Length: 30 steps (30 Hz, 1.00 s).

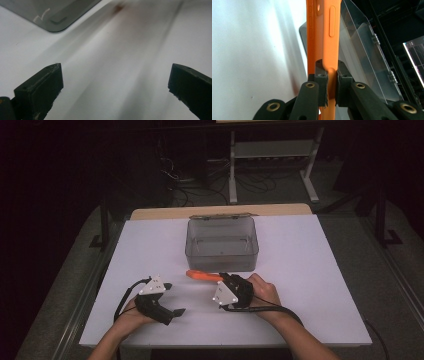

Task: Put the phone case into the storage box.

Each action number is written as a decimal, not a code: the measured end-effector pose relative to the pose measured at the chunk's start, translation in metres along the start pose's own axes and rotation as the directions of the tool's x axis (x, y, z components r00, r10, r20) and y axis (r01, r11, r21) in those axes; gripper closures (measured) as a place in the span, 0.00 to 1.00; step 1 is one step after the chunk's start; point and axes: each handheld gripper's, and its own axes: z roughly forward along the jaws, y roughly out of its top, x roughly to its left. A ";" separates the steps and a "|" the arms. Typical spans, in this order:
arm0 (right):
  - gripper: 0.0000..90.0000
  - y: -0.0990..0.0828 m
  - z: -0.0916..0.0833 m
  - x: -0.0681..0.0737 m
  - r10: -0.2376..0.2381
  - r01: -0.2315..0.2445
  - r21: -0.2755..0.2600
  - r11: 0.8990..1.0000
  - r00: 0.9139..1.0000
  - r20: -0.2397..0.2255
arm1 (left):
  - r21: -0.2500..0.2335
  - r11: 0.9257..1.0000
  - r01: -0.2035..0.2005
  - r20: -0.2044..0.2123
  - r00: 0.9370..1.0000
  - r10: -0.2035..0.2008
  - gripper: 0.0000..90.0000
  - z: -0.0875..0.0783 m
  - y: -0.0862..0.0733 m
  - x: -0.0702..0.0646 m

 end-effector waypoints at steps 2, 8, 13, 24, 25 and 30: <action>0.91 0.000 0.000 -0.001 0.011 -0.011 0.001 1.000 1.000 -0.009 | 0.001 1.000 -0.002 0.000 1.000 0.002 0.00 0.000 0.000 0.000; 0.91 -0.001 0.001 -0.003 0.048 -0.048 0.000 0.999 0.998 -0.033 | 0.001 1.000 -0.002 0.000 1.000 0.002 0.00 0.000 0.000 0.000; 0.91 -0.002 0.001 -0.004 0.077 -0.077 0.003 0.997 0.996 -0.049 | 0.001 1.000 -0.002 -0.003 1.000 0.002 0.00 0.000 0.000 0.000; 0.90 -0.005 0.002 -0.012 0.158 -0.159 -0.006 0.987 0.983 -0.090 | 0.003 1.000 -0.006 -0.002 1.000 0.006 0.00 0.000 -0.001 0.000; 0.91 -0.005 0.002 -0.012 0.167 -0.169 -0.005 0.986 0.982 -0.092 | 0.003 1.000 -0.005 -0.002 1.000 0.005 0.00 0.000 -0.001 0.000; 0.90 -0.007 0.002 -0.015 0.205 -0.207 -0.005 0.978 0.973 -0.110 | -0.001 1.000 0.000 -0.005 1.000 0.000 0.00 -0.001 0.000 0.000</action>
